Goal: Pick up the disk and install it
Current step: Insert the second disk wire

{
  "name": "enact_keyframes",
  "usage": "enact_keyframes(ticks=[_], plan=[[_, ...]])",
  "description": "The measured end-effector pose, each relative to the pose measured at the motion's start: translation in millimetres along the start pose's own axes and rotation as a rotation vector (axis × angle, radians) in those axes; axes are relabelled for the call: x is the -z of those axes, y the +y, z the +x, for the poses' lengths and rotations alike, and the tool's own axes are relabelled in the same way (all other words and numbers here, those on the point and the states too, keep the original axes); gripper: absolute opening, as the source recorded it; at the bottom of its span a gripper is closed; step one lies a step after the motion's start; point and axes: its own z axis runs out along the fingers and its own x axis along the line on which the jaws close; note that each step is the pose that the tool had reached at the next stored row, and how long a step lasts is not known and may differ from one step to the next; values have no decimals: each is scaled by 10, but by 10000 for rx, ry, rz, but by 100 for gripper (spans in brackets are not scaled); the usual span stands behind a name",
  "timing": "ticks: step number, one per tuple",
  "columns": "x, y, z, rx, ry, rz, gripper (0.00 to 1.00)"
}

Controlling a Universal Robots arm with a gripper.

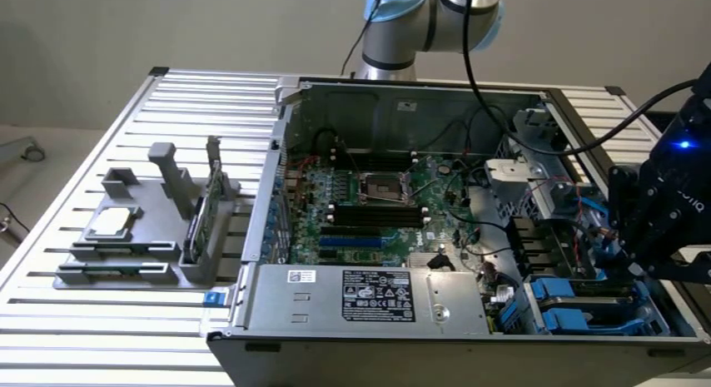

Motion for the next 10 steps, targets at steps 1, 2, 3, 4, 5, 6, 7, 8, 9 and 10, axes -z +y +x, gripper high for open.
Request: enact_keyframes(ticks=[1,2,3,4,5,6,7,8,9,10], plan=[[-1,-3,0,0,-2,0,11],[-2,-6,1,0,-2,0,11],[-4,-7,1,1,-2,0,11],[-5,-8,2,0,-3,0,11],[-8,-8,2,1,-4,0,11],[-12,-9,2,0,-2,0,11],[-17,-9,2,0,1,0,11],[-22,-10,3,0,2,0,11],[-28,-11,4,0,5,0,11],[-33,-13,4,-1,6,0,11]])
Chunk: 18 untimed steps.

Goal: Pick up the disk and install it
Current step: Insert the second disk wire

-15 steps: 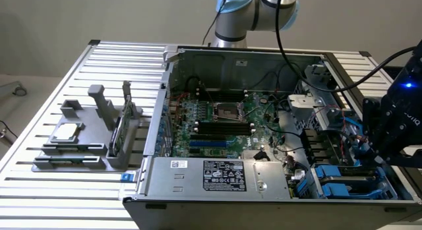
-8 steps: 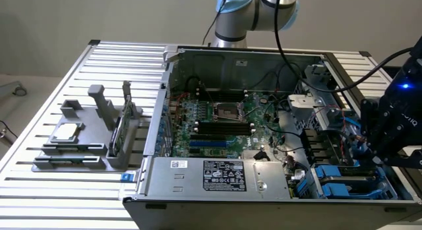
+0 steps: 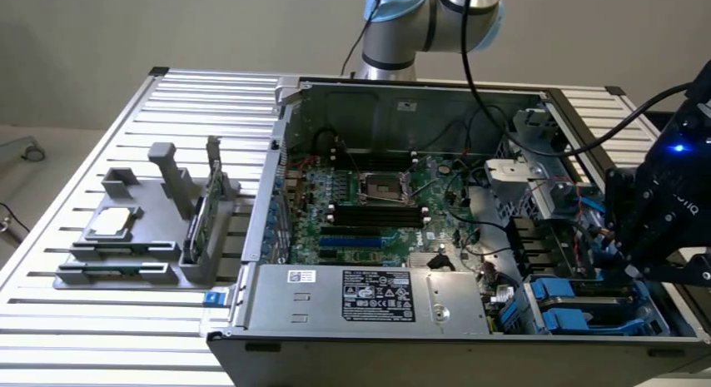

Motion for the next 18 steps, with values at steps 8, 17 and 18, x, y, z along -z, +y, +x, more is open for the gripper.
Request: enact_keyframes(ticks=[8,17,18], plan=[[-25,-11,3,0,14,-1,11],[-30,-16,4,0,58,-4,11],[-30,-16,4,-1,64,-4,11]])
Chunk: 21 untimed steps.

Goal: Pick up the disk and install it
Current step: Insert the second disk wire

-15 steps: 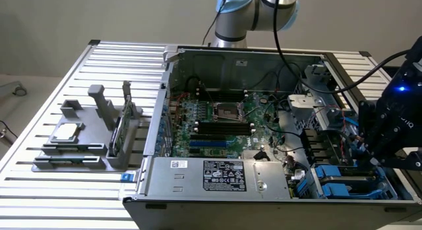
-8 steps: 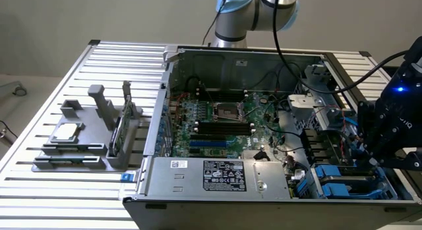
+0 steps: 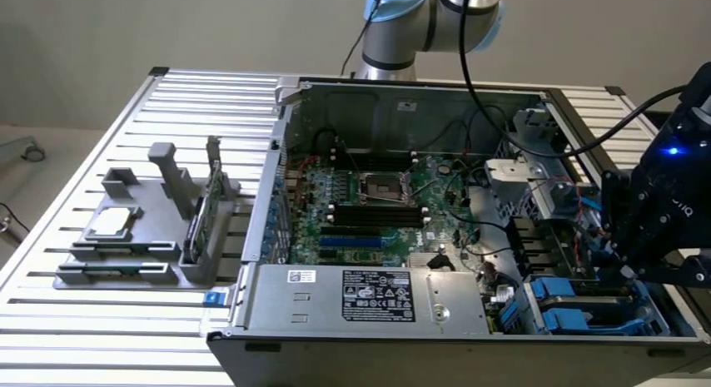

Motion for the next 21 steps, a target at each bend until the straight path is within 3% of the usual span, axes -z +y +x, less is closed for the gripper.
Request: enact_keyframes(ticks=[3,5,9,17,21], plan=[[-1,0,2,-1,18,-1,11],[-7,-2,4,-2,60,-3,11],[-32,-2,6,-4,219,-13,11],[-44,-2,0,-10,455,-26,11],[0,-3,-22,-9,508,2,11]])
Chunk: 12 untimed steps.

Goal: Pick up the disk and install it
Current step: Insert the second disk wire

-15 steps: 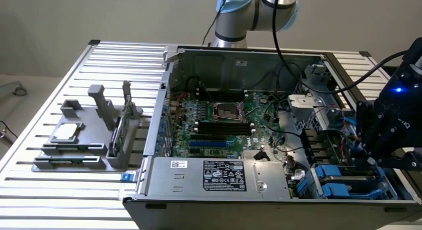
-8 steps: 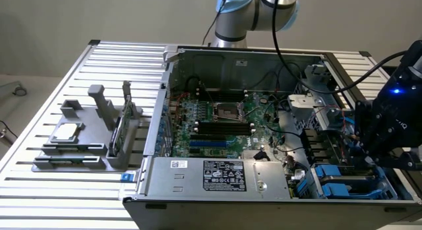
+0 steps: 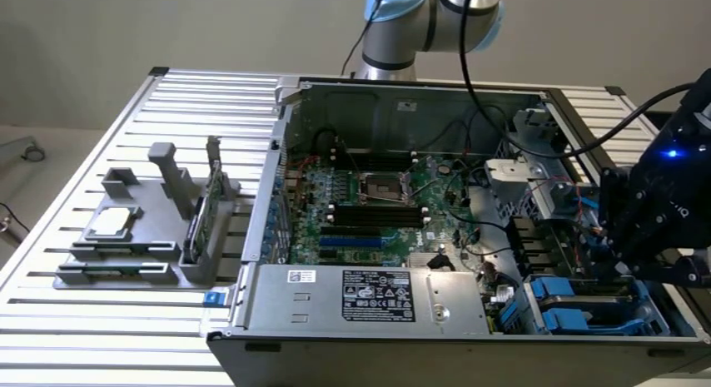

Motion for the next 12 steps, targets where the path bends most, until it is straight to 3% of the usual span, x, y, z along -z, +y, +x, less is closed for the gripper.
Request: enact_keyframes(ticks=[5,12], plan=[[148,1,-11,-9,9,14,11],[430,2,-20,-29,7,16,11]])
